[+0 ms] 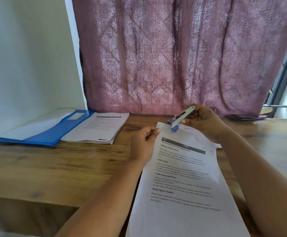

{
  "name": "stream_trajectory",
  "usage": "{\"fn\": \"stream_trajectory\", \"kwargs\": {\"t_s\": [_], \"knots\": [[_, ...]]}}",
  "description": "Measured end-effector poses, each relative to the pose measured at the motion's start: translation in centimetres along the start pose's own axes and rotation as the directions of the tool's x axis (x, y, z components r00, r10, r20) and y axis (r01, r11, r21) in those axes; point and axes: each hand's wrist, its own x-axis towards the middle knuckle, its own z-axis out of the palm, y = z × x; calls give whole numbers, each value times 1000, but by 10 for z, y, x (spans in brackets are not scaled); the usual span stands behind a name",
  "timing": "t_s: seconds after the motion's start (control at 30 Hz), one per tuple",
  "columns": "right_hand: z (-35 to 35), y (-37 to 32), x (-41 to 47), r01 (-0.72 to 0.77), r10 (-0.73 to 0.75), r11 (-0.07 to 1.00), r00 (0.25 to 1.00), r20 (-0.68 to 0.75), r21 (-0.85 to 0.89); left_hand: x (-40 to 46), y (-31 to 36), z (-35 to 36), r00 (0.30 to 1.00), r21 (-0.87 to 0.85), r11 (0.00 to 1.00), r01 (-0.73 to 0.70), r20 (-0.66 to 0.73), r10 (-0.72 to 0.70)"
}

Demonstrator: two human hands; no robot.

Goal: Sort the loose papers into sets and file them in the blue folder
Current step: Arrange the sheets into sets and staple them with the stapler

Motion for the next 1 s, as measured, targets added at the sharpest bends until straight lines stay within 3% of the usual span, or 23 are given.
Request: {"fn": "stream_trajectory", "kwargs": {"t_s": [0.53, 1.0], "knots": [[6, 0, 3, 20, -7, 987, 997, 82, -158, -2, 4, -1, 997, -1, 997, -81, 13, 81], [25, 3, 9, -4, 36, 972, 991, 131, -235, -2, 9, -1, 976, 183, 963, -196, -59, 210]]}}
